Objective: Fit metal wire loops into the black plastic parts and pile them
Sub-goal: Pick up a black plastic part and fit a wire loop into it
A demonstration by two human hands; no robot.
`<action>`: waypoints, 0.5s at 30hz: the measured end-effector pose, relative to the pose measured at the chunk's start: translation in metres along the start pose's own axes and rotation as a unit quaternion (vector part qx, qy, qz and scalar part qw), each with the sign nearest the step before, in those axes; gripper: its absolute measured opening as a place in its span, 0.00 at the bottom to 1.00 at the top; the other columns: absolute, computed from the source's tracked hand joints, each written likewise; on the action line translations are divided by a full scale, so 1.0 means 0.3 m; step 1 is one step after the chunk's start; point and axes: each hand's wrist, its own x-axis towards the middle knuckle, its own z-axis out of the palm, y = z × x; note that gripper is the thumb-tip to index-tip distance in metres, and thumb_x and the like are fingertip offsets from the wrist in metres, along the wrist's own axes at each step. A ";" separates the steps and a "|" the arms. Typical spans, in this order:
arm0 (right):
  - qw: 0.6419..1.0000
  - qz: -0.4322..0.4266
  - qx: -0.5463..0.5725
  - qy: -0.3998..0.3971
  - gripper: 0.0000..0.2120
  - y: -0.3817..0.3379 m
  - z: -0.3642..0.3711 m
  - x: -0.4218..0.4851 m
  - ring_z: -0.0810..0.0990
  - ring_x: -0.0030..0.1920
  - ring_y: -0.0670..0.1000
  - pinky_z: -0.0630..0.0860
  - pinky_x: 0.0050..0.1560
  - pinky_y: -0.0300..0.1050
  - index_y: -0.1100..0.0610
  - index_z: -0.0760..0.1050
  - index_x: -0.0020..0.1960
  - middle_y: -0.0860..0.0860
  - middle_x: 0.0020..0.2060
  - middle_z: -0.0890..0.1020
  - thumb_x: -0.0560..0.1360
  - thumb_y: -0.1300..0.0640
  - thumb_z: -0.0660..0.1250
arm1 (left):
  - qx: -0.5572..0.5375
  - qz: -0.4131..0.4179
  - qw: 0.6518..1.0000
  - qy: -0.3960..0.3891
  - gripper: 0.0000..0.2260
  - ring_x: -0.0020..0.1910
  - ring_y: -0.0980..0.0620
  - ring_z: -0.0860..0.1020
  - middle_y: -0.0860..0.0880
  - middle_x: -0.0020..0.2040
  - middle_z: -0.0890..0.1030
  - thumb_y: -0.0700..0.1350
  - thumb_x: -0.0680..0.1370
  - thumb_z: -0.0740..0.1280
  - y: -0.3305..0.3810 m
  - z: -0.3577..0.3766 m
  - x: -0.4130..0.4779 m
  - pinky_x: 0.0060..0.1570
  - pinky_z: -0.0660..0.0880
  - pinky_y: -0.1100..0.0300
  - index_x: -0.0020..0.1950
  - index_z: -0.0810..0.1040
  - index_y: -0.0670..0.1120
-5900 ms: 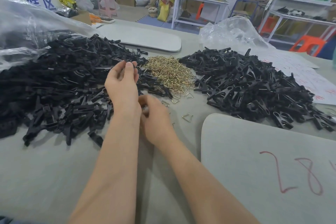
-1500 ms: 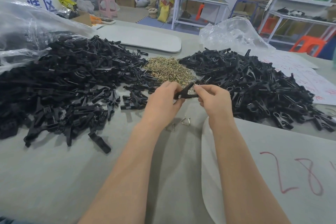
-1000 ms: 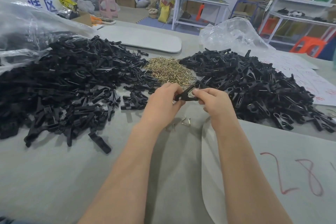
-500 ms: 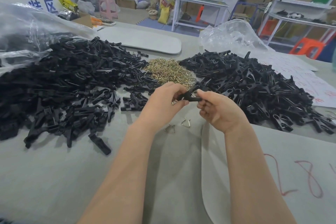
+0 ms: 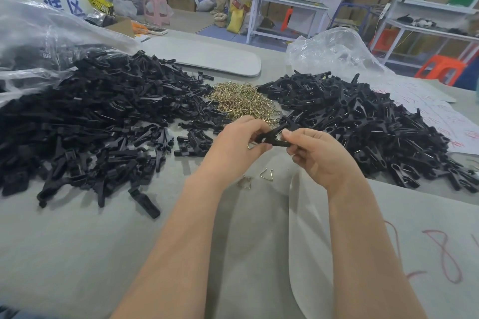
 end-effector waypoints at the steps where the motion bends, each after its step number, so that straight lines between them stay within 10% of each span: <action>1: 1.000 0.001 -0.002 0.000 0.10 0.002 0.000 0.000 0.70 0.32 0.45 0.65 0.36 0.37 0.57 0.74 0.35 0.48 0.25 0.73 0.74 0.58 0.69 | -0.001 0.000 1.000 -0.002 0.09 0.47 0.53 0.76 0.52 0.48 0.77 0.42 0.73 0.72 0.000 -0.001 -0.001 0.53 0.74 0.52 0.53 0.80 0.47; 15: 0.950 0.125 0.187 -0.219 0.27 0.025 0.032 -0.013 0.83 0.50 0.59 0.81 0.49 0.50 0.63 0.76 0.59 0.61 0.49 0.83 0.68 0.44 0.66 | -0.033 0.031 0.999 -0.015 0.08 0.45 0.61 0.74 0.61 0.42 0.77 0.41 0.72 0.73 0.027 -0.026 -0.004 0.46 0.66 0.77 0.49 0.80 0.48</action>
